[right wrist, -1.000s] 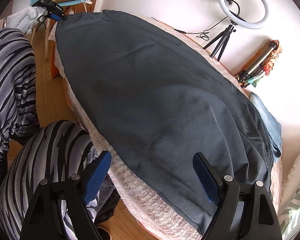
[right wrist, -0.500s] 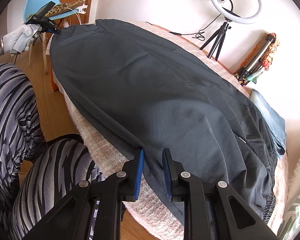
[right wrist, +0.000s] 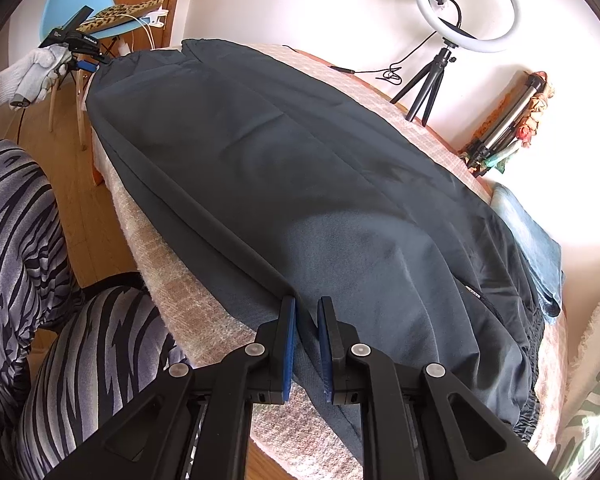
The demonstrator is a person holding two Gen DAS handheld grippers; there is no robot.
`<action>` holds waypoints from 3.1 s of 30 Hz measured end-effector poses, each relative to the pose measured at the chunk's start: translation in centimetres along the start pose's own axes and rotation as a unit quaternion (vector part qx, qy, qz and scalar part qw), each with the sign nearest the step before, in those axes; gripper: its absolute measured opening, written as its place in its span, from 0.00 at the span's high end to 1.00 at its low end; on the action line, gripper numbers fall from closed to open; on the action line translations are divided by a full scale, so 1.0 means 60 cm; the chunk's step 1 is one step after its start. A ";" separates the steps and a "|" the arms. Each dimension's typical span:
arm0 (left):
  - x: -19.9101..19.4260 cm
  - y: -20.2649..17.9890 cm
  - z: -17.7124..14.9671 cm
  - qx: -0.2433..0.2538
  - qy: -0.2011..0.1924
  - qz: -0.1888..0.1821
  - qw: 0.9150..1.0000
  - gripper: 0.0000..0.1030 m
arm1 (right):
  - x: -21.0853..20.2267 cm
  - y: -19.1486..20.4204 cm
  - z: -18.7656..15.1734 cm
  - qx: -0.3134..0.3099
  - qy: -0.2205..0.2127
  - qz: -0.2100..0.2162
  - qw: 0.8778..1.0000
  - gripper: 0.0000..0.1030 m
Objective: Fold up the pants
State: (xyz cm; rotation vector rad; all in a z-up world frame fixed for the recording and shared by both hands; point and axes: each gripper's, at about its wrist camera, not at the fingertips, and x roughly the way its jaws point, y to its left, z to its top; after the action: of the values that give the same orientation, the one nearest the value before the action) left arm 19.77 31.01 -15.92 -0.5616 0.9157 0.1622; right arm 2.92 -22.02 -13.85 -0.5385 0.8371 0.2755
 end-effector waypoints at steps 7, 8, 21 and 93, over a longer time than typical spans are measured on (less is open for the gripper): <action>-0.006 0.029 -0.007 -0.081 -0.009 -0.024 0.996 0.72 | -0.006 -0.008 0.008 -0.001 -0.010 -0.014 1.000 0.91; -0.008 0.034 -0.006 -0.089 -0.010 -0.033 0.995 0.75 | -0.007 -0.010 0.009 0.000 -0.012 -0.018 1.000 0.91; -0.001 0.007 0.007 -0.049 -0.011 -0.017 0.999 0.84 | -0.022 -0.010 -0.004 -0.006 -0.018 0.021 1.000 0.63; 0.170 -0.263 0.281 0.117 -0.056 -0.023 0.991 0.64 | 0.312 -0.263 0.224 -0.055 0.054 -0.108 0.991 1.00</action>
State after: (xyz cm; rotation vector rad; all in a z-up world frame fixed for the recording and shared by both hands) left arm 43.61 25.50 -9.78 -0.3526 0.7981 0.0430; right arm 30.33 -27.29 -15.41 -0.7462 0.8643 0.0949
